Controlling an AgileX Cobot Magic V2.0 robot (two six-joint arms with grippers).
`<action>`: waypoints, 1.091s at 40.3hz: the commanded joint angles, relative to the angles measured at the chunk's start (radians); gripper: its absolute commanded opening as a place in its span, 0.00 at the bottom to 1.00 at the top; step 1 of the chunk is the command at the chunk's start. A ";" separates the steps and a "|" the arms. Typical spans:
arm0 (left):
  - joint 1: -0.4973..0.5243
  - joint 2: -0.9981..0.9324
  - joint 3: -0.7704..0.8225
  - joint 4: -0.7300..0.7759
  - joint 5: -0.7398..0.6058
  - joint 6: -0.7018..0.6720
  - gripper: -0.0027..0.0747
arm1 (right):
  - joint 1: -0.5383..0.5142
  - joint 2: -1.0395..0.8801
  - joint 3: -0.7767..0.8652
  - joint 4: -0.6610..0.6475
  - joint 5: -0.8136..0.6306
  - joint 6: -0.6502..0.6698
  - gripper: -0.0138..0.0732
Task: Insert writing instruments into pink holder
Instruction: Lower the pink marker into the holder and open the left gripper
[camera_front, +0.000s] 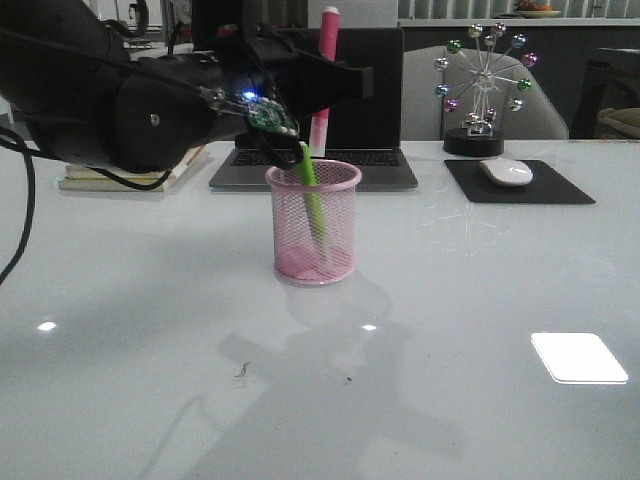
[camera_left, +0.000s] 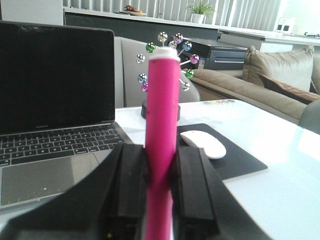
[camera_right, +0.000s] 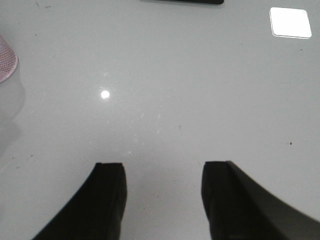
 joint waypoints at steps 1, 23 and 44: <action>-0.008 -0.054 -0.021 0.005 -0.080 -0.026 0.16 | -0.008 -0.010 -0.027 0.005 -0.059 -0.004 0.68; -0.008 -0.054 0.005 0.005 0.064 -0.033 0.40 | -0.008 -0.010 -0.027 0.005 -0.059 -0.004 0.68; -0.006 -0.094 0.012 0.008 -0.049 -0.024 0.52 | -0.008 -0.010 -0.027 0.005 -0.056 -0.004 0.68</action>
